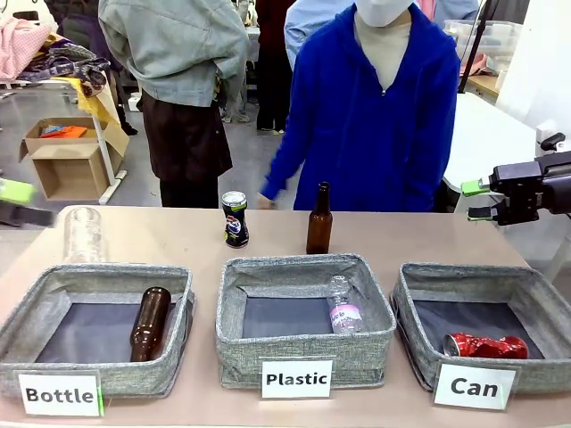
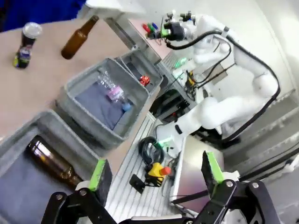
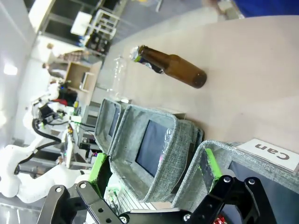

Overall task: Sort the can waste into the basket.
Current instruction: Pick up the can waste from the table and place it in the right Fabric basket.

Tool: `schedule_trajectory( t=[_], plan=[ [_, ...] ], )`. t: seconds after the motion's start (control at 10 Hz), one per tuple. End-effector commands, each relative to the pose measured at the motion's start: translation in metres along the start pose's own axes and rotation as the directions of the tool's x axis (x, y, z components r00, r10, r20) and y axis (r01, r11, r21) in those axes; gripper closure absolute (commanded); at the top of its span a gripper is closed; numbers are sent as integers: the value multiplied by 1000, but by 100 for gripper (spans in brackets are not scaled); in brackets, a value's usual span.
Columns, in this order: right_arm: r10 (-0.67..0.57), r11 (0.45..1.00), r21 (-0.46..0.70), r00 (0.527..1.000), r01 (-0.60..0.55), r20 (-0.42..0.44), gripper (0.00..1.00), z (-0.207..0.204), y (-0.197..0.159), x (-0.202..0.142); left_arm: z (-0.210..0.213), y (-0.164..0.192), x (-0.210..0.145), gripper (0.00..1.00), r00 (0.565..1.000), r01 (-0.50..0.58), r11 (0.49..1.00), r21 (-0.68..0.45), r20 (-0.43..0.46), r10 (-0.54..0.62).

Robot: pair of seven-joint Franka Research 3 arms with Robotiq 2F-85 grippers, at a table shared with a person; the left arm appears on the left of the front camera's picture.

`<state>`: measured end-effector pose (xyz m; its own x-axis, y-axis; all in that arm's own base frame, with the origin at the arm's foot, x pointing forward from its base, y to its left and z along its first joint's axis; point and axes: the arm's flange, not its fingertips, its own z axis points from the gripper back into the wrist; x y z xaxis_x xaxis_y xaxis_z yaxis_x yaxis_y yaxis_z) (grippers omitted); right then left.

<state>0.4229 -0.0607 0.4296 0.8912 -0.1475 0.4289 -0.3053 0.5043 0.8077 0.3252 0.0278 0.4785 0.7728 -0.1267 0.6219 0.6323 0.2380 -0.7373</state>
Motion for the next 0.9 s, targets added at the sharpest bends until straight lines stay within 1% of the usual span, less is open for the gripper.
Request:
schedule_trajectory(
  t=[0.0, 0.1, 0.2, 0.3, 0.4, 0.5, 0.6, 0.7, 0.8],
  plan=[
    [22, 1000, 8, 1000, -22, 3, 0, 2, 1, 0, -32, 15, -2, 0, 982, 189, 980, -64, 18, -188],
    [22, 1000, 8, 1000, -22, 3, 0, 2, 1, 0, -62, 23, 0, 0, 936, 351, 936, -3, 20, -351],
    [22, 1000, 8, 1000, -22, 3, 0, 2, 1, 0, -81, 34, 6, 0, 855, 502, 856, 120, 76, -512],
    [22, 1000, 8, 1000, -22, 3, 0, 2, 1, 0, -94, 47, 13, 0, 787, 578, 783, 229, 96, -609],
    [22, 1000, 8, 1000, -22, 3, 0, 2, 1, 0, -103, 64, 18, 0, 738, 635, 709, 309, 28, -674],
    [22, 1000, 8, 1000, -22, 3, 0, 2, 1, 0, -110, 79, 16, 0, 691, 685, 620, 382, -72, -719],
    [22, 1000, 8, 1000, -22, 3, 0, 2, 1, 0, -114, 92, 12, 0, 673, 716, 554, 425, -207, -710],
    [22, 1000, 8, 1000, -22, 3, 0, 2, 1, 0, -115, 94, 13, 0, 734, 632, 522, 573, -226, -641],
    [22, 1000, 8, 1000, -22, 3, 0, 2, 1, 0, -98, 78, 24, 0, 694, 698, 628, 344, -108, -712]
  ],
)
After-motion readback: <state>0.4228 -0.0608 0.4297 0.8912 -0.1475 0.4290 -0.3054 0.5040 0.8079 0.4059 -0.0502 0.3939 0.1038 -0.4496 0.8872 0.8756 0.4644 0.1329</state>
